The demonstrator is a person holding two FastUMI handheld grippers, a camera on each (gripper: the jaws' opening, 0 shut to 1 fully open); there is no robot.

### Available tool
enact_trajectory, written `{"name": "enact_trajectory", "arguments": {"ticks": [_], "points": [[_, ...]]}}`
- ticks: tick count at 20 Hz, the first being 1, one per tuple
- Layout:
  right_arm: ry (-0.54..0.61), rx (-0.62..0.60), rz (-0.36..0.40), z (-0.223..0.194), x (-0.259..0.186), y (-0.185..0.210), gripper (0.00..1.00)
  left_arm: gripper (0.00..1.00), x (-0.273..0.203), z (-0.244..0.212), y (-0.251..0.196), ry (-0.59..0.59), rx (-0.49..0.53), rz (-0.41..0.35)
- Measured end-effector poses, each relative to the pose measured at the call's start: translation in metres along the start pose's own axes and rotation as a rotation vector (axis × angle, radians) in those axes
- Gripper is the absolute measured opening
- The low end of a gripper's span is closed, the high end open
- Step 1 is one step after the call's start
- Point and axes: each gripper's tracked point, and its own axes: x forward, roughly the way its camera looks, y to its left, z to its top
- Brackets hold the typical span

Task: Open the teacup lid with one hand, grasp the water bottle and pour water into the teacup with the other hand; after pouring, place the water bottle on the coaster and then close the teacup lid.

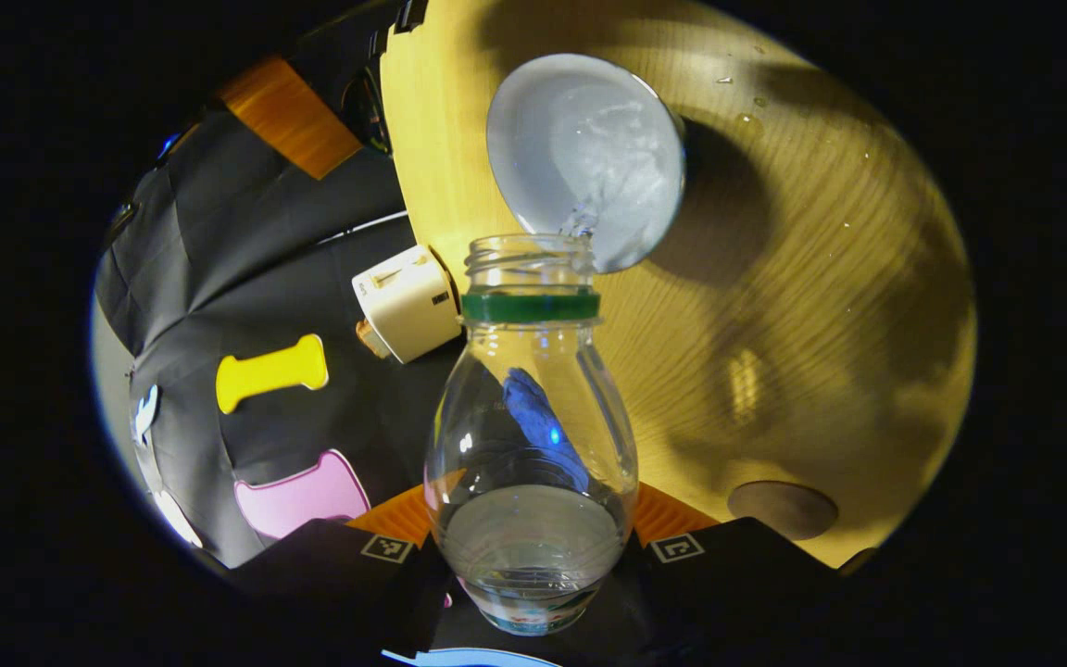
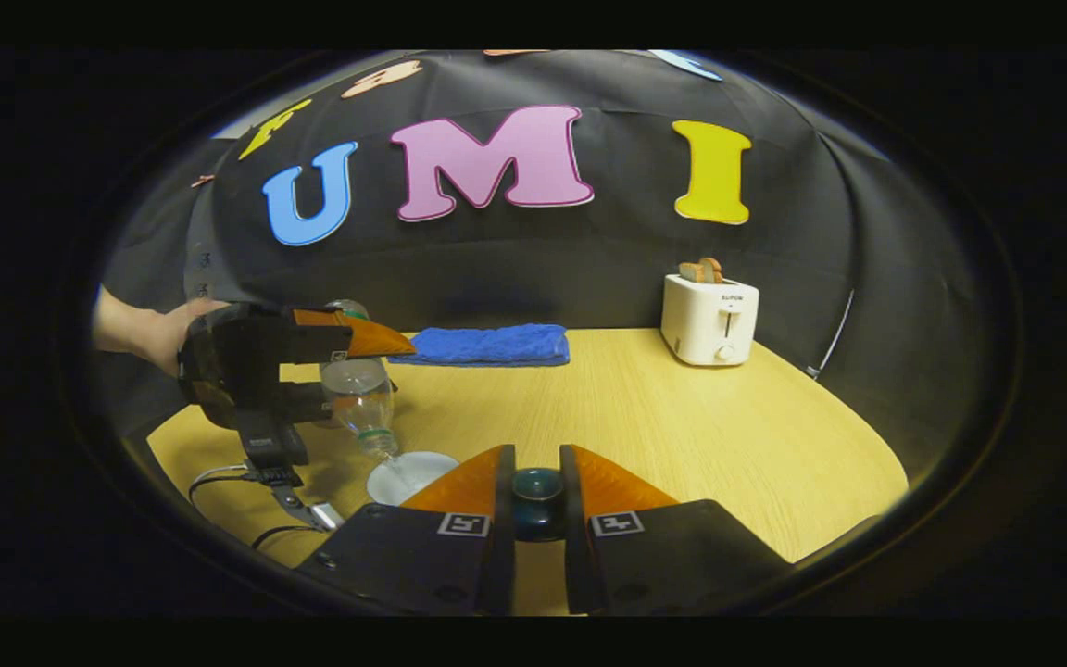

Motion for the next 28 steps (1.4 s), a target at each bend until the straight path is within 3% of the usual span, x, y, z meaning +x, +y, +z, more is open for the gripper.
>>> {"name": "enact_trajectory", "arguments": {"ticks": [9, 11, 20, 25, 26, 28], "points": [[-0.01, -0.006, -0.006, 0.002, -0.004, -0.002, 0.27, 0.77, 0.009, 0.006, 0.022, -0.064, 0.145, 0.013], [-0.01, -0.003, -0.006, 0.001, -0.007, 0.0, 0.22, 0.77, 0.011, 0.005, 0.028, -0.068, 0.174, 0.017], [-0.013, -0.008, -0.013, 0.001, -0.011, 0.0, 0.25, 0.78, 0.014, 0.03, 0.051, -0.158, 0.323, 0.075], [0.001, -0.007, -0.012, -0.004, -0.013, 0.001, 0.25, 0.77, 0.014, 0.03, 0.05, -0.159, 0.333, 0.078], [0.002, -0.007, -0.012, -0.005, -0.013, 0.001, 0.19, 0.78, 0.014, 0.03, 0.051, -0.158, 0.332, 0.077], [-0.003, -0.004, -0.014, -0.002, -0.014, 0.001, 0.25, 0.78, 0.014, 0.028, 0.05, -0.154, 0.33, 0.072]]}}
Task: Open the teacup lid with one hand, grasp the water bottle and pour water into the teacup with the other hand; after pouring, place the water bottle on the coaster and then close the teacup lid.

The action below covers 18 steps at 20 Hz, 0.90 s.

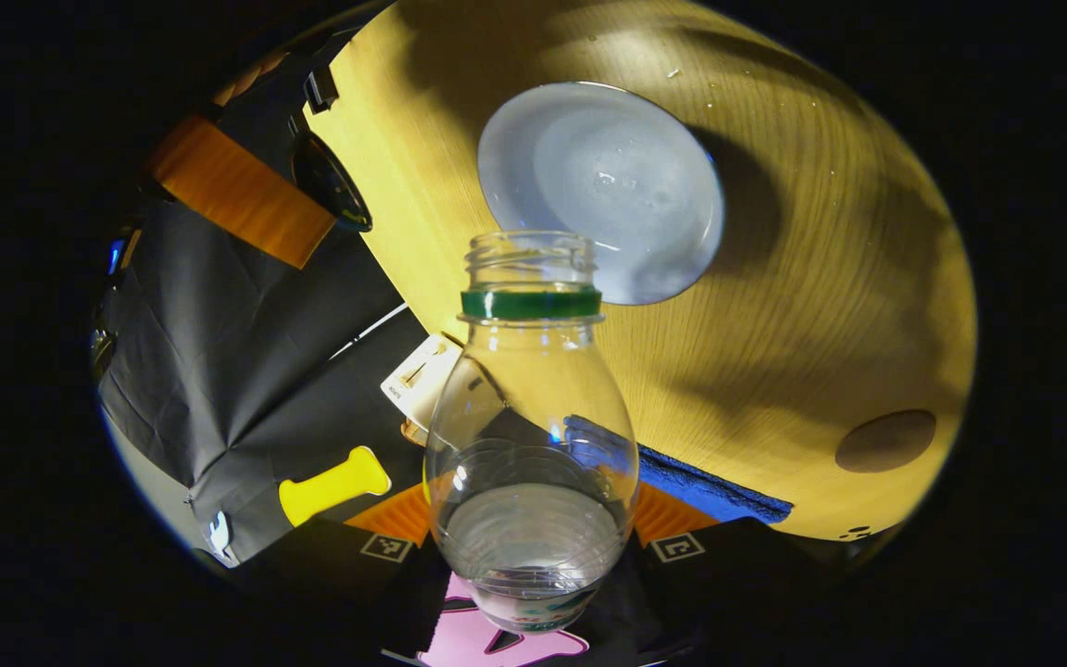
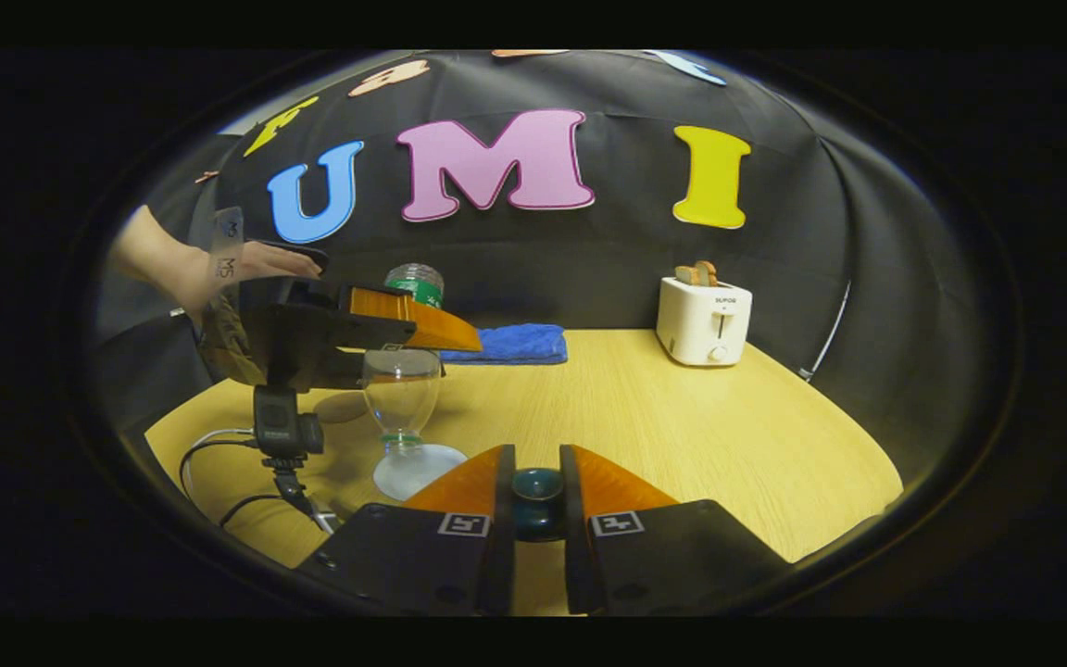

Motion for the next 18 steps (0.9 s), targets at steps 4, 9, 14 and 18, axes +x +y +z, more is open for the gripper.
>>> {"name": "enact_trajectory", "arguments": {"ticks": [4, 9, 14, 18], "points": [[-0.003, 0.0, -0.004, 0.001, 0.002, 0.0, 0.25, 0.78, -0.003, -0.004, 0.001, 0.012, 0.004, 0.005], [0.0, 0.004, -0.002, 0.001, 0.003, 0.005, 0.25, 0.77, -0.006, -0.01, -0.003, 0.024, -0.019, 0.006], [0.0, 0.008, -0.004, 0.003, 0.004, 0.007, 0.25, 0.77, -0.007, -0.022, -0.013, 0.061, -0.174, 0.002], [-0.015, 0.018, -0.006, 0.014, 0.007, 0.007, 0.25, 0.77, -0.03, -0.053, -0.003, 0.104, -0.4, 0.145]]}}
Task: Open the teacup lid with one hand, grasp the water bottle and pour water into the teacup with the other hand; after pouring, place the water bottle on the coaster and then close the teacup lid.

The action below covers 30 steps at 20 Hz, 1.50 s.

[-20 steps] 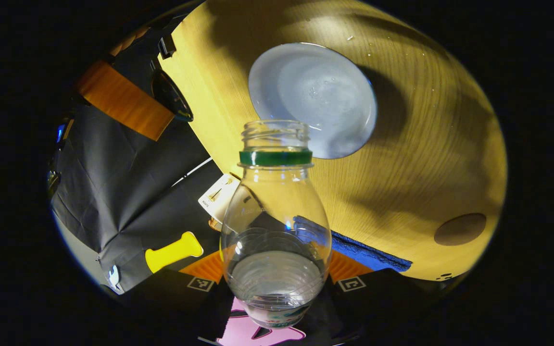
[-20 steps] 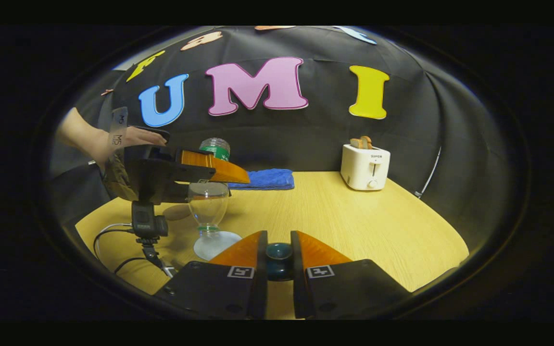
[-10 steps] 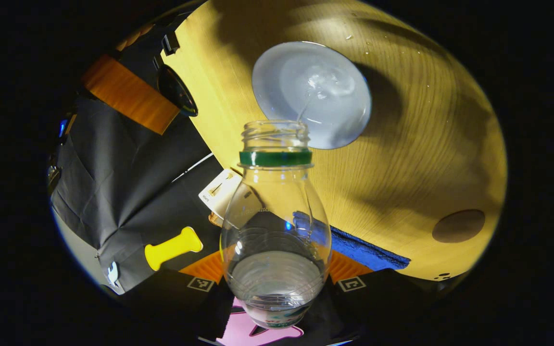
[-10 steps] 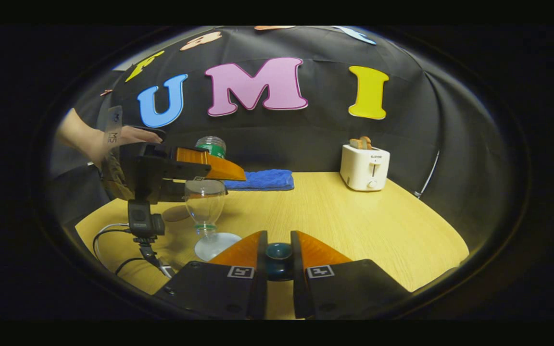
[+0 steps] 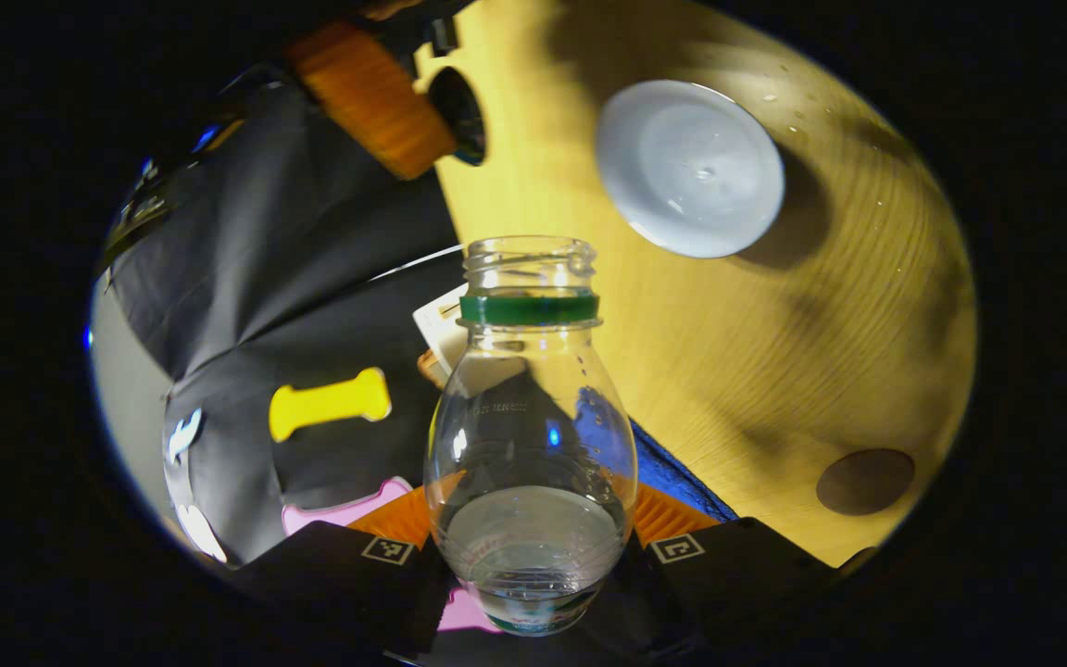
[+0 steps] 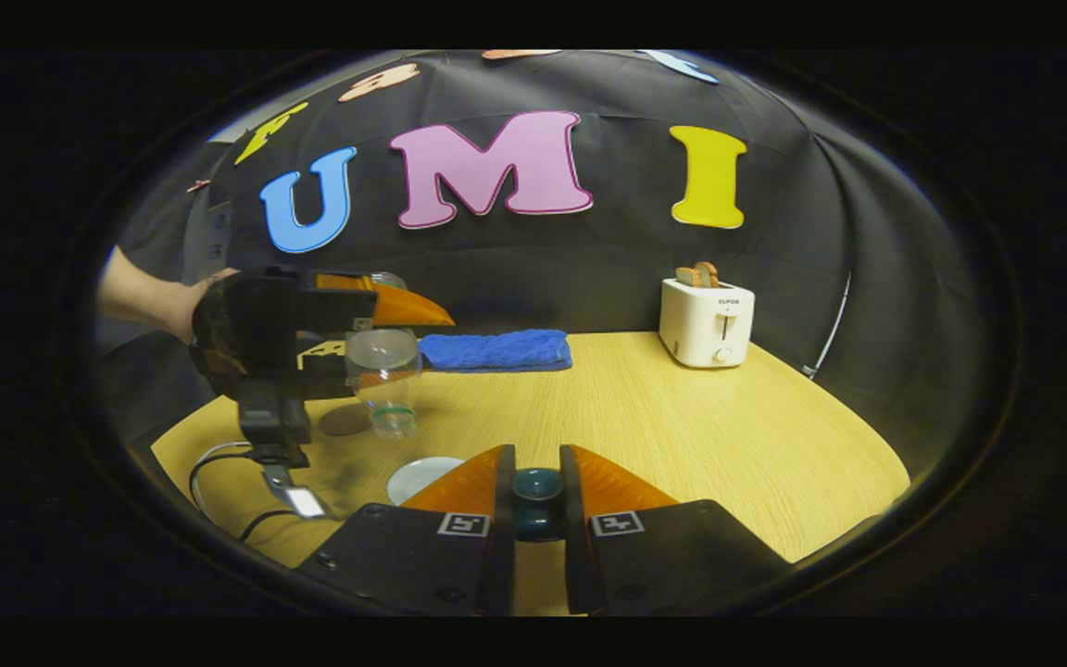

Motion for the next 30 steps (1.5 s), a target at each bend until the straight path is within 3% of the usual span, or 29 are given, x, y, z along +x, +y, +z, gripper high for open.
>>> {"name": "enact_trajectory", "arguments": {"ticks": [5, 8, 11, 14, 17, 20, 22, 30], "points": [[0.011, -0.022, 0.012, 0.004, 0.009, 0.007, 0.25, 0.77, -0.044, -0.09, 0.009, 0.188, -0.588, 0.071], [0.03, 0.004, 0.02, 0.002, 0.017, 0.019, 0.27, 0.77, -0.05, -0.129, 0.015, 0.314, -0.942, 0.16], [0.028, -0.007, 0.031, 0.006, 0.023, 0.032, 0.25, 0.77, -0.042, -0.131, -0.002, 0.35, -1.377, 0.197], [0.021, -0.017, 0.05, 0.008, 0.029, 0.044, 0.25, 0.77, -0.028, -0.124, -0.028, 0.349, -1.8, 0.288], [0.025, -0.014, 0.068, 0.007, 0.034, 0.056, 0.25, 0.77, -0.014, -0.111, -0.055, 0.423, -2.065, 0.349], [0.021, -0.029, 0.078, 0.006, 0.036, 0.061, 0.25, 0.78, 0.001, -0.092, -0.074, 0.414, -2.197, 0.327], [0.026, -0.039, 0.078, 0.003, 0.036, 0.059, 0.25, 0.78, 0.003, -0.091, -0.082, 0.421, -2.233, 0.334], [0.034, -0.02, 0.077, -0.001, 0.04, 0.063, 0.27, 0.8, 0.013, -0.084, -0.094, 0.422, -2.164, 0.284]]}}
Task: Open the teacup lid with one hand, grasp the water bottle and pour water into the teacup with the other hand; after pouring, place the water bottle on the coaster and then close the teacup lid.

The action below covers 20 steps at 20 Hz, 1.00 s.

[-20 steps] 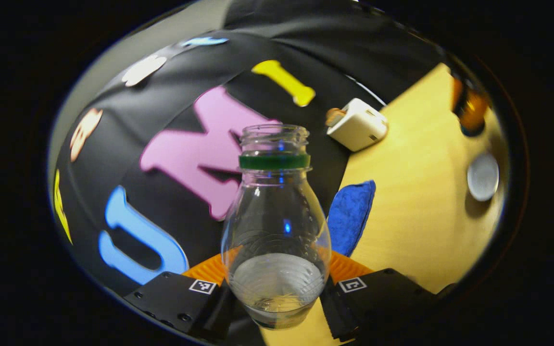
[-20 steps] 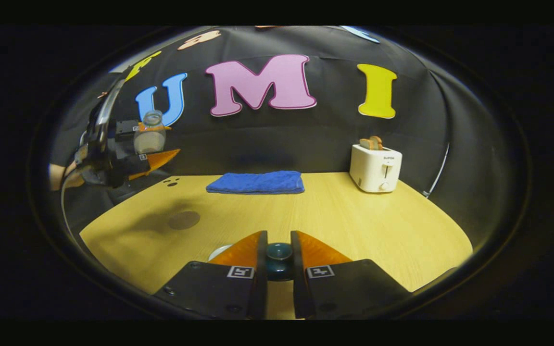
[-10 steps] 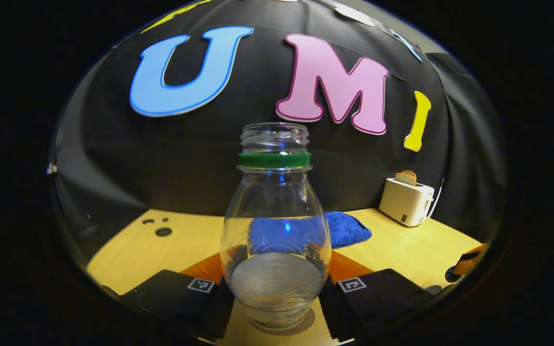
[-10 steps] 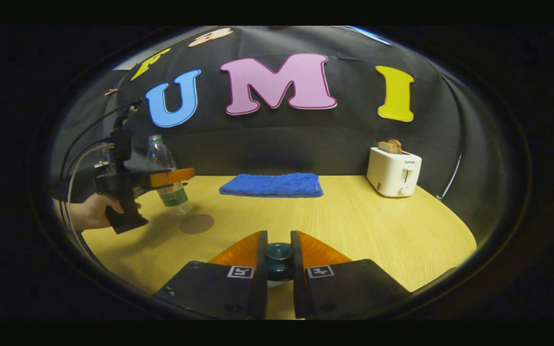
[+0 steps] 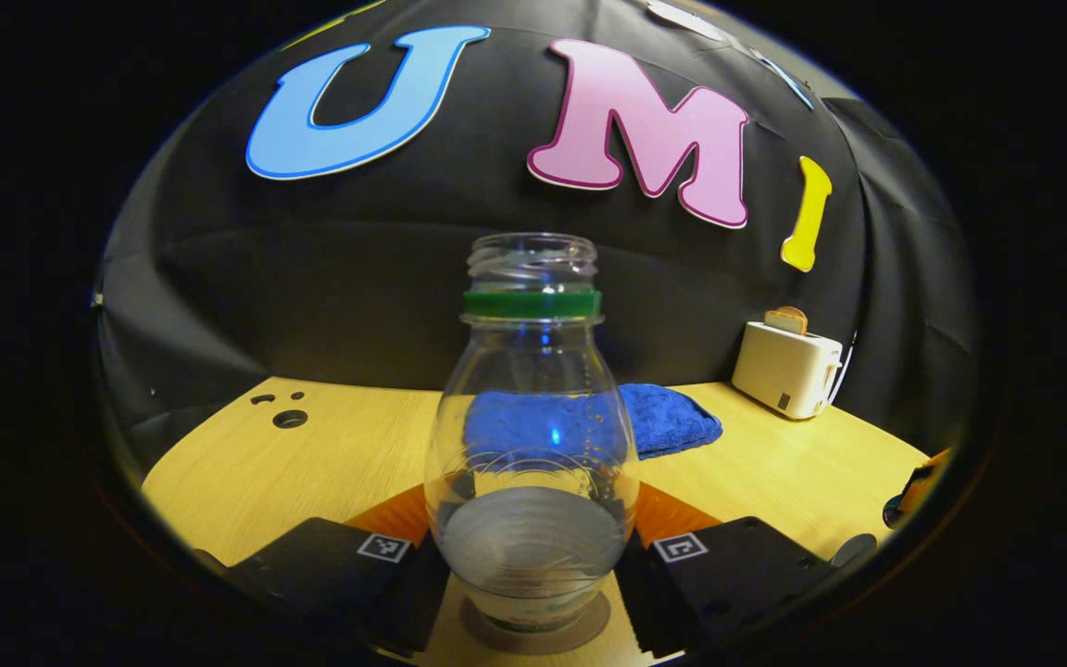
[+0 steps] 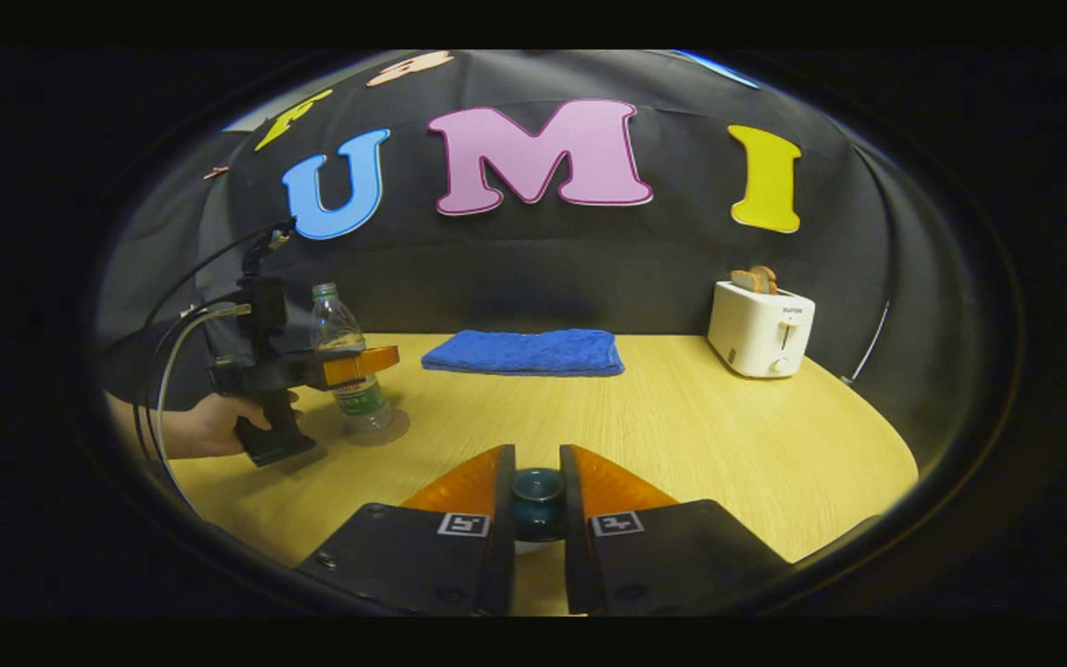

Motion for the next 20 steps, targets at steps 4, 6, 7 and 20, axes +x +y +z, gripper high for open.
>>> {"name": "enact_trajectory", "arguments": {"ticks": [4, 6, 7, 20], "points": [[0.0, -0.006, 0.015, -0.001, 0.001, 0.006, 0.25, 0.83, 0.0, 0.0, -0.001, 0.01, 0.004, -0.007], [0.004, -0.023, 0.021, -0.003, -0.001, 0.007, 0.25, 0.96, -0.002, -0.001, -0.001, 0.018, 0.015, -0.009], [0.006, -0.03, 0.023, -0.004, -0.003, 0.006, 0.25, 0.98, -0.003, -0.002, -0.001, 0.02, 0.018, -0.007], [-0.011, -0.018, 0.025, 0.001, -0.008, 0.009, 0.25, 0.99, -0.039, -0.017, -0.01, 0.104, 0.059, -0.047]]}}
